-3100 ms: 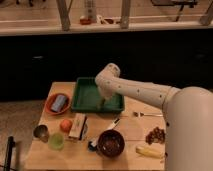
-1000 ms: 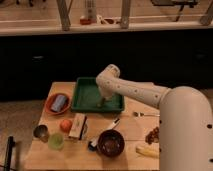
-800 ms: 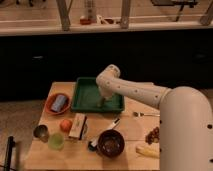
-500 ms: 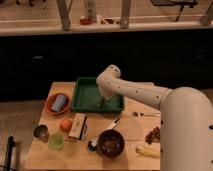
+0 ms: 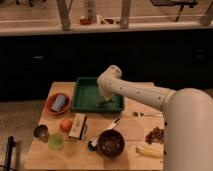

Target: Place pepper in tray

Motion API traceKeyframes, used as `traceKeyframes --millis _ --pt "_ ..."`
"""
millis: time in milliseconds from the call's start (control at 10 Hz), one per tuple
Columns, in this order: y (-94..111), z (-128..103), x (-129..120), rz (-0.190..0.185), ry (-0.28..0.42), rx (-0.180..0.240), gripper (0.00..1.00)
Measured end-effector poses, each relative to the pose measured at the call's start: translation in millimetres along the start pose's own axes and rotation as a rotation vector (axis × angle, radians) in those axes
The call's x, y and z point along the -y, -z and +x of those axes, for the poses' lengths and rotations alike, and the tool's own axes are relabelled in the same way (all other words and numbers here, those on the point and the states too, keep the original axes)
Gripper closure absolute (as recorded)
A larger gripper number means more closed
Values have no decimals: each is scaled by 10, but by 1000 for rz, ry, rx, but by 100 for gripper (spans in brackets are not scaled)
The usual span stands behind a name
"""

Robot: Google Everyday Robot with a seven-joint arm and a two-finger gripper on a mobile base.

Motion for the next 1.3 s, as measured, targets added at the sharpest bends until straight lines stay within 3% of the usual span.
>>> traceKeyframes --millis 1300 --pt "146 104 53 40 -41 17 20"
